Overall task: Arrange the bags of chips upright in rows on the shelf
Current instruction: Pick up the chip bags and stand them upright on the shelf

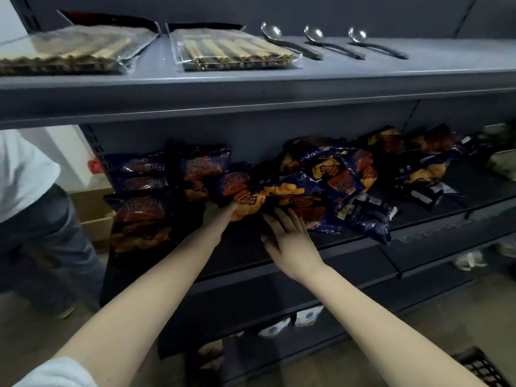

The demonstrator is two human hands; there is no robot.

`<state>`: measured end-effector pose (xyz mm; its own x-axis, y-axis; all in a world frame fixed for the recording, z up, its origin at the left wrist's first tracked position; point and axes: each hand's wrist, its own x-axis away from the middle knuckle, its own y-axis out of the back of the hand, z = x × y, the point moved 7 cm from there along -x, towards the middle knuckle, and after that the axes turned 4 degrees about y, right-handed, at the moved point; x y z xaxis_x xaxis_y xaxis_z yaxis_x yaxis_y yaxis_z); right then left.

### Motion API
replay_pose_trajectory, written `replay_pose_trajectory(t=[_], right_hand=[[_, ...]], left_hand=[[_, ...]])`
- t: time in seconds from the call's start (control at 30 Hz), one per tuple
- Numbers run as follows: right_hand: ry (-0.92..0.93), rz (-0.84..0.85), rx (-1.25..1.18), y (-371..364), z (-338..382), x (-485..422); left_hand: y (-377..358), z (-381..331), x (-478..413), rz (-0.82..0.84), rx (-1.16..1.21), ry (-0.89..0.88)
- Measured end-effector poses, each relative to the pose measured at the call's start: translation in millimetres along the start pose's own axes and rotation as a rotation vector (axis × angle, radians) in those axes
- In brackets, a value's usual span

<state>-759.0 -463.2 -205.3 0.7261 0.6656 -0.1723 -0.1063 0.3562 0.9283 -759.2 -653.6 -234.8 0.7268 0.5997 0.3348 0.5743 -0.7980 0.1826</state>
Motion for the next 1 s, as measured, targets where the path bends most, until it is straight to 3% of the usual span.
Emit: replay_pose_trajectory(t=[0.13, 0.53, 0.77, 0.9, 1.0], right_hand=[[-0.003, -0.002, 0.008, 4, -11, 3], [0.031, -0.019, -0.018, 1, -10, 12], [0.095, -0.085, -0.201, 19, 20, -5], [0.181, -0.154, -0.277, 32, 45, -21], [0.224, -0.167, -0.371, 39, 63, -31]], left_hand=[[-10, 3, -7, -0.082, -0.036, 0.074], [1, -19, 15, -0.146, -0.014, -0.214], [61, -70, 37, -0.137, -0.251, -0.293], [95, -95, 55, -0.035, -0.372, -0.329], [113, -94, 68, 0.093, -0.463, -0.237]])
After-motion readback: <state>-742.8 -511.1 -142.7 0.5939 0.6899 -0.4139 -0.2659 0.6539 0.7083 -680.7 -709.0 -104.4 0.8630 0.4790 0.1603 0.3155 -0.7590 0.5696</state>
